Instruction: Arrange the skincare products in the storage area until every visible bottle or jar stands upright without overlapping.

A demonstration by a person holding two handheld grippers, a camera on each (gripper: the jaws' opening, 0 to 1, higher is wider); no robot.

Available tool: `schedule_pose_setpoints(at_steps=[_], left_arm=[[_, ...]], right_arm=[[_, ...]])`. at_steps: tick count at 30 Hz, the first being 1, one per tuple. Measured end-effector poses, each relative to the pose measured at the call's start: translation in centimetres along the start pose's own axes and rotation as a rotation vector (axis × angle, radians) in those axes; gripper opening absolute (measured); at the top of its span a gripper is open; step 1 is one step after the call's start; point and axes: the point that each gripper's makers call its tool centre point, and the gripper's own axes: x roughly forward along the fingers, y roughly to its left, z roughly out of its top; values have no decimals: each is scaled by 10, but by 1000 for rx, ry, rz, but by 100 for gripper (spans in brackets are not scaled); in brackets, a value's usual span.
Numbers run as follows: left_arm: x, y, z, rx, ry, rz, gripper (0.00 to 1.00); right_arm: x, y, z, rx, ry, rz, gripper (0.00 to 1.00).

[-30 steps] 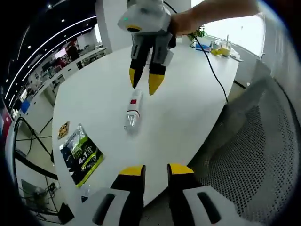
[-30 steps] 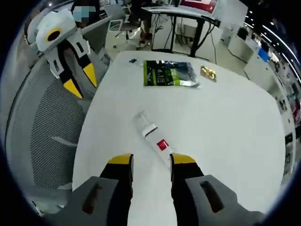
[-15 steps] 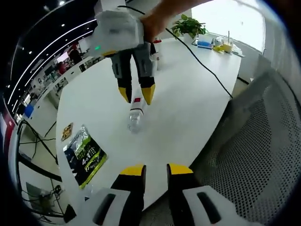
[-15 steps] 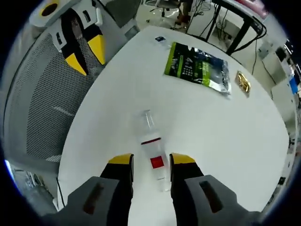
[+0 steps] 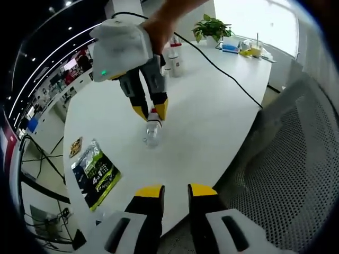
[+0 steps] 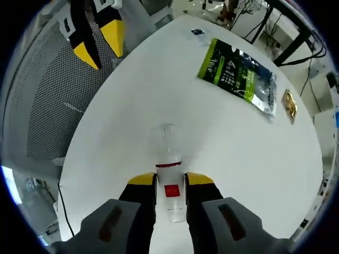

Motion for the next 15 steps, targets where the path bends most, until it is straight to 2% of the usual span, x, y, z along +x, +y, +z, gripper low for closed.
schedule_pose_setpoints(at_steps=[8, 12, 15], left_arm=[[-1, 0, 1, -5, -8, 3, 18], [0, 0, 1, -6, -5, 1, 18], [-1, 1, 1, -6, -5, 3, 18]], right_arm=[[6, 1, -2, -2, 29, 4, 20], [5, -3, -1, 111, 11, -24, 19], [5, -4, 0, 148, -8, -27, 19]])
